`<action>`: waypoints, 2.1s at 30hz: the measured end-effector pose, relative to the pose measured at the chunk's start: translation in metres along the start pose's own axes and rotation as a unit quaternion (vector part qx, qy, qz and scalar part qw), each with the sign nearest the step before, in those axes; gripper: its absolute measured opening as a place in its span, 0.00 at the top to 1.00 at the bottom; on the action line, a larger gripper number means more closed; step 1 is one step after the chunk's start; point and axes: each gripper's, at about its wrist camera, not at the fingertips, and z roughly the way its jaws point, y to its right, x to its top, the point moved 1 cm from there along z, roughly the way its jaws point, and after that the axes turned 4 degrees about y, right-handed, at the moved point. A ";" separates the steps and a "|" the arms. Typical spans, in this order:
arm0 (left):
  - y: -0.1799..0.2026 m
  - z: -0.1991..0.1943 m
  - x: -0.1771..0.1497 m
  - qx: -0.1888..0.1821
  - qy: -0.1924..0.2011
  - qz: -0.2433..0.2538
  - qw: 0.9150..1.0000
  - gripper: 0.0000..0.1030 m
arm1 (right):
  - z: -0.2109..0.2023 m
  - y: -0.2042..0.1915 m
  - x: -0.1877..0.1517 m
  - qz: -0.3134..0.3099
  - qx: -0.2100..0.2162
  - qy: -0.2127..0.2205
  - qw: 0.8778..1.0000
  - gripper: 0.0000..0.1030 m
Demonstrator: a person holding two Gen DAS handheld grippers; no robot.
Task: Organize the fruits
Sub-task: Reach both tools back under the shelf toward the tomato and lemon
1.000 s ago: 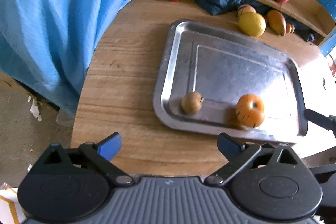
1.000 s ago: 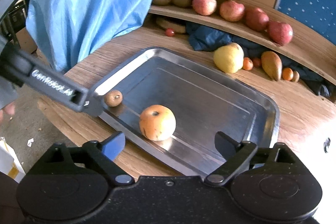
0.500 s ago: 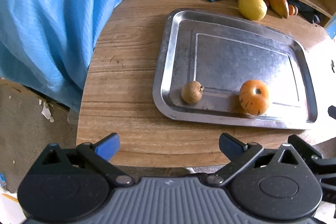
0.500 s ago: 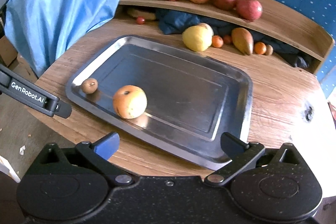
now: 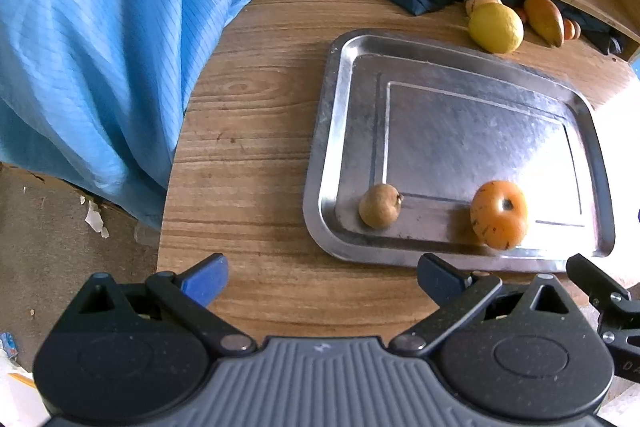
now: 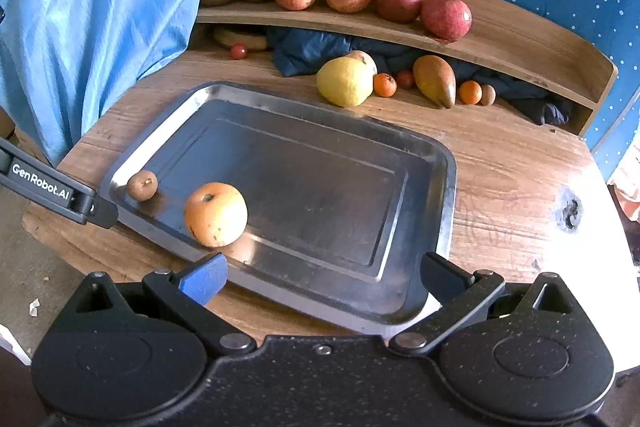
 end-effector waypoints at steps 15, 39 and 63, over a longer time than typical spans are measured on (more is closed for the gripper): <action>-0.009 0.015 0.038 0.000 0.001 0.003 1.000 0.01 | 0.025 -0.002 0.032 -0.001 0.000 0.009 1.000 0.01; -0.007 0.054 0.112 -0.007 0.020 0.013 1.000 0.01 | 0.080 -0.004 0.086 0.013 0.013 0.025 1.000 0.01; -0.007 0.100 0.183 -0.040 0.100 0.018 0.994 0.01 | 0.143 0.008 0.132 0.068 -0.024 0.019 0.997 0.01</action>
